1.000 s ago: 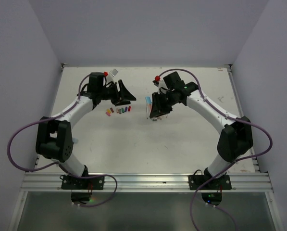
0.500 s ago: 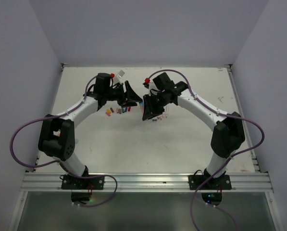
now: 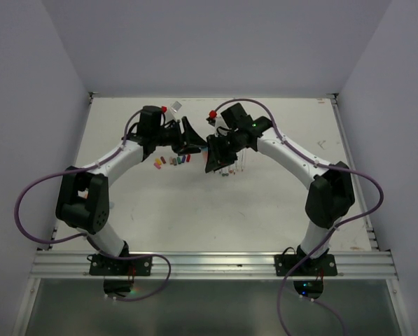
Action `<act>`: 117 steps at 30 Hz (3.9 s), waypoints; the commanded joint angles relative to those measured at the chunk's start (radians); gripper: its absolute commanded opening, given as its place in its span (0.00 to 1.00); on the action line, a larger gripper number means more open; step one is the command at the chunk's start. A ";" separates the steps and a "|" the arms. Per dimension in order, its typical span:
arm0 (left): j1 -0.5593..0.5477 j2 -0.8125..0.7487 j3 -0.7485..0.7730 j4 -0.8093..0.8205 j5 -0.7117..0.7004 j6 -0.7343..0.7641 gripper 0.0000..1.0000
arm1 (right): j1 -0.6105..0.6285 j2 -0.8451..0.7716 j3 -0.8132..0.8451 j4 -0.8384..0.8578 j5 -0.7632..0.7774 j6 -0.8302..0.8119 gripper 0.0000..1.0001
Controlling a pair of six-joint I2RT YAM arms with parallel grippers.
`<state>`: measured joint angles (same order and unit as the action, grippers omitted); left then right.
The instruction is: Open the pen caps
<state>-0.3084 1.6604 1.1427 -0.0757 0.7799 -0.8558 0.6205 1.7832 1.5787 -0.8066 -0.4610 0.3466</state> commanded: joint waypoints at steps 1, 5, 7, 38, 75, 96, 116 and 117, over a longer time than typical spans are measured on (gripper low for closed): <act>-0.011 -0.014 0.009 0.045 0.016 -0.031 0.58 | 0.013 0.008 0.047 0.004 -0.007 0.014 0.00; -0.011 -0.017 0.008 0.045 0.016 -0.029 0.48 | 0.019 0.018 0.055 0.003 -0.005 0.017 0.00; -0.011 -0.017 0.009 0.044 0.018 -0.028 0.42 | 0.024 0.016 0.053 0.004 -0.004 0.019 0.00; 0.058 0.009 -0.291 1.343 0.312 -0.837 0.00 | -0.087 -0.142 -0.368 0.891 -0.568 0.587 0.11; 0.031 -0.011 0.011 -0.363 -0.124 0.374 0.00 | -0.085 -0.180 -0.382 0.093 0.063 0.190 0.00; -0.166 -0.050 -0.250 -0.349 -0.238 0.282 0.01 | -0.036 -0.073 -0.598 0.247 0.188 0.256 0.00; -0.166 0.004 -0.328 -0.298 -0.222 0.328 0.48 | -0.004 -0.034 -0.562 0.210 0.231 0.241 0.43; -0.167 -0.007 -0.328 -0.306 -0.234 0.330 0.53 | -0.002 -0.034 -0.545 0.201 0.237 0.239 0.44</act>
<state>-0.4728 1.6730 0.8204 -0.3752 0.5922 -0.5568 0.6163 1.7290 0.9905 -0.5896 -0.2821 0.5949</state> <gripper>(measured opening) 0.495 0.424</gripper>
